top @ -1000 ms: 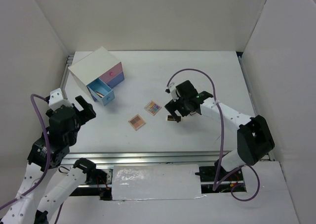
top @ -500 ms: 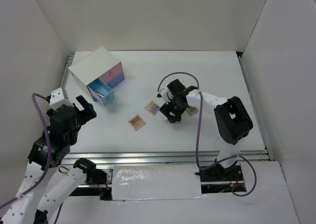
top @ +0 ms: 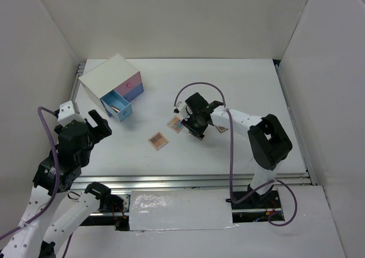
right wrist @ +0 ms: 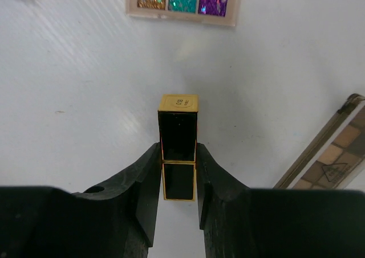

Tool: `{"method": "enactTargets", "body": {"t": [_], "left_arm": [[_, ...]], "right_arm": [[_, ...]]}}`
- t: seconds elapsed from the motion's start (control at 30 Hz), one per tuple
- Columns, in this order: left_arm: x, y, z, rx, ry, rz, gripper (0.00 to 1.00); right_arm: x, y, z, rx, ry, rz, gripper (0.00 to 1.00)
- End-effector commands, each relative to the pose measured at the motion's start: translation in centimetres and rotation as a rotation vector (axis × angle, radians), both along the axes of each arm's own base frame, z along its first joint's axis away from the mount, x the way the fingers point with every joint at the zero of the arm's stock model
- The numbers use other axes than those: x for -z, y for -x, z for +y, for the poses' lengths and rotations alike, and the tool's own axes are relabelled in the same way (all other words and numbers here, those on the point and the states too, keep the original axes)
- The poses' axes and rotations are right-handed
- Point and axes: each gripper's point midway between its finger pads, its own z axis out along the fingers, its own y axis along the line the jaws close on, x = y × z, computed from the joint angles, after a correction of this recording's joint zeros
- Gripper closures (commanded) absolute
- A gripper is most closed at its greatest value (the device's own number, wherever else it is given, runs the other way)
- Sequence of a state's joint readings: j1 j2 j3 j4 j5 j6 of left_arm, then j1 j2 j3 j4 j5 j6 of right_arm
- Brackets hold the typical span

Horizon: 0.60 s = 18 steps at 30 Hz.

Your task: Organize the makeup

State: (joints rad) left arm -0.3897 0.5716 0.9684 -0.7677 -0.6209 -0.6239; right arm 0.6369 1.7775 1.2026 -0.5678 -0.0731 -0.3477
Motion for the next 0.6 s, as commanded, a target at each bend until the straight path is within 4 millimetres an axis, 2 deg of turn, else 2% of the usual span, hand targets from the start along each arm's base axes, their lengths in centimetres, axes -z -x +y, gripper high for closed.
{"method": "enactTargets", "body": {"t": [0.0,0.1,0.13,0.17,0.23,0.27,0.3,0.33,0.37,0.4,0.43,0.47,0.5,0.53,0.57], "left_arm": [[-0.9,-0.5,-0.3,0.017,-0.007,-0.037,0.01],[-0.9,-0.6,-0.3,0.018,-0.008,-0.034,0.01],[-0.9,-0.6,-0.3,0.017,-0.008,-0.034,0.01],[-0.9,-0.6,-0.3,0.015,-0.009,-0.032,0.01],[-0.8,-0.6,-0.2,0.008,-0.009,-0.029,0.0],[-0.9,-0.5,-0.1,0.003,-0.009,-0.03,0.01],[-0.9,-0.5,0.0,-0.005,-0.005,-0.034,0.0],[-0.9,-0.4,0.2,-0.015,-0.007,-0.034,0.01],[-1.0,-0.3,0.4,-0.024,-0.007,-0.037,0.01],[-1.0,-0.2,0.5,-0.031,-0.004,-0.038,0.0],[-1.0,-0.1,0.7,-0.038,-0.003,-0.041,0.01],[-1.0,0.0,0.8,-0.045,-0.005,-0.041,0.01],[-1.0,0.0,0.8,-0.049,-0.005,-0.042,0.01],[-1.0,0.0,0.9,-0.05,-0.002,-0.043,0.01],[-1.0,0.0,0.9,-0.051,-0.005,-0.042,0.01]], "right_arm": [[-5.2,-1.4,2.1,0.01,-0.132,-0.162,0.86],[-8.9,-0.4,5.4,-0.019,-0.257,-0.212,0.85],[-10.8,-0.3,6.8,-0.036,-0.305,-0.234,0.84],[-12.2,1.4,9.4,-0.081,-0.362,-0.231,0.82],[-16.6,1.4,13.2,-0.091,-0.492,-0.309,0.82],[-17.3,2.1,15.3,-0.06,-0.55,-0.283,0.82],[-18.9,1.7,17.0,-0.052,-0.626,-0.291,0.82],[-21.6,1.6,18.9,-0.01,-0.726,-0.275,0.82],[-22.6,1.3,20.2,0.012,-0.773,-0.275,0.83],[-24.2,0.5,22.5,0.019,-0.832,-0.304,0.83],[-24.8,0.2,23.7,0.038,-0.862,-0.308,0.83],[-23.6,-1.2,25.2,0.075,-0.852,-0.333,0.83],[-23.9,-1.7,26.4,0.086,-0.869,-0.351,0.82],[-26.2,-2.1,27.6,0.101,-0.926,-0.38,0.82],[-24.6,-3.1,28.7,0.121,-0.92,-0.378,0.82]]}}
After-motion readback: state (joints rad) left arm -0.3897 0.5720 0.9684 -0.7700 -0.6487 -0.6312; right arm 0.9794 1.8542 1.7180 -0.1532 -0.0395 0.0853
